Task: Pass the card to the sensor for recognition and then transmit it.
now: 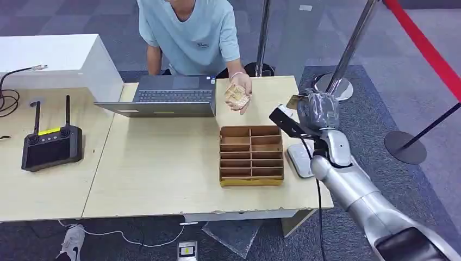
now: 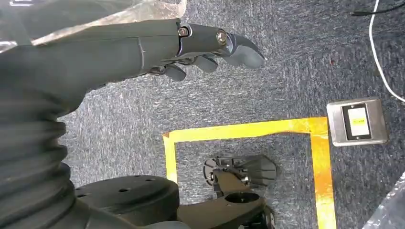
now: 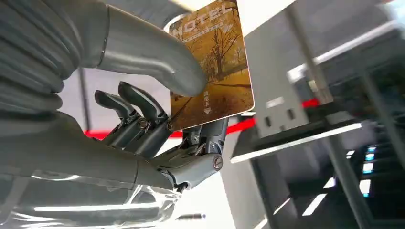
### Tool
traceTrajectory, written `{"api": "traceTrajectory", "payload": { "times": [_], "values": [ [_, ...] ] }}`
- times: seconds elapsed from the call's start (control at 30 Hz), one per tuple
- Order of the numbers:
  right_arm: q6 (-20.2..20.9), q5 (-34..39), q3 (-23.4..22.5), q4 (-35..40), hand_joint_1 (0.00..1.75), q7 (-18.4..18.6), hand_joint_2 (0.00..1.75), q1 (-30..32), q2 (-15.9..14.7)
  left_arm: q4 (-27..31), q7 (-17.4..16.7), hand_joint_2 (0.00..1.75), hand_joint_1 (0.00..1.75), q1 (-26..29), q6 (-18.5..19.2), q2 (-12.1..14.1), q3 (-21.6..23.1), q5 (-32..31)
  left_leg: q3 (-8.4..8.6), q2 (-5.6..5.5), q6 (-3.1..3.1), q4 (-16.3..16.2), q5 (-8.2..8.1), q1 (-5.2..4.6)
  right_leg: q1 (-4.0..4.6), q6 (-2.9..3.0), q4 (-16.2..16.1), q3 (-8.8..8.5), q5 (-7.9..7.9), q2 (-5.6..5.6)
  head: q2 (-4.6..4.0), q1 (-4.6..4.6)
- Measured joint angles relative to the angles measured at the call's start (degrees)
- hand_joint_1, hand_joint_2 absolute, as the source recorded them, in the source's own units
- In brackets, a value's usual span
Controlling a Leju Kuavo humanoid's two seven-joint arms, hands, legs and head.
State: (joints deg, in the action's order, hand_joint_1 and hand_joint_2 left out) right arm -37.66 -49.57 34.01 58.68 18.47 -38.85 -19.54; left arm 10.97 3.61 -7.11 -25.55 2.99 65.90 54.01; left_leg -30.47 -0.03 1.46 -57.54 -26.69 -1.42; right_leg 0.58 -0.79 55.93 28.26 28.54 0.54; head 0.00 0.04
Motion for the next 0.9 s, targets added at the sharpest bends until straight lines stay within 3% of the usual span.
{"api": "traceTrajectory", "payload": {
  "times": [0.27, 0.9],
  "values": [
    [4.5, -8.0, -2.1, 2.5, 1.75, 4.4, 1.75, 1.3, -4.0, 0.0, -0.4, 1.75, 0.0, 0.0, 0.0, 0.0, 0.0, 0.0, 0.0, 0.02, 0.0, 0.0, 0.0, 0.0, 0.01, 0.0, 0.0, -0.01, 0.0, -0.01, 0.0, -0.02],
    [5.0, -9.0, -2.1, 2.8, 1.75, 5.4, 1.75, 2.9, -4.6, 0.0, -0.5, 1.75, 0.0, 0.0, 0.0, -0.1, 0.0, -0.2, -0.01, 0.01, 0.0, 0.0, 0.0, 0.01, 0.02, 0.0, 0.0, 0.0, 0.0, -0.01, 0.0, -0.02]
  ]
}}
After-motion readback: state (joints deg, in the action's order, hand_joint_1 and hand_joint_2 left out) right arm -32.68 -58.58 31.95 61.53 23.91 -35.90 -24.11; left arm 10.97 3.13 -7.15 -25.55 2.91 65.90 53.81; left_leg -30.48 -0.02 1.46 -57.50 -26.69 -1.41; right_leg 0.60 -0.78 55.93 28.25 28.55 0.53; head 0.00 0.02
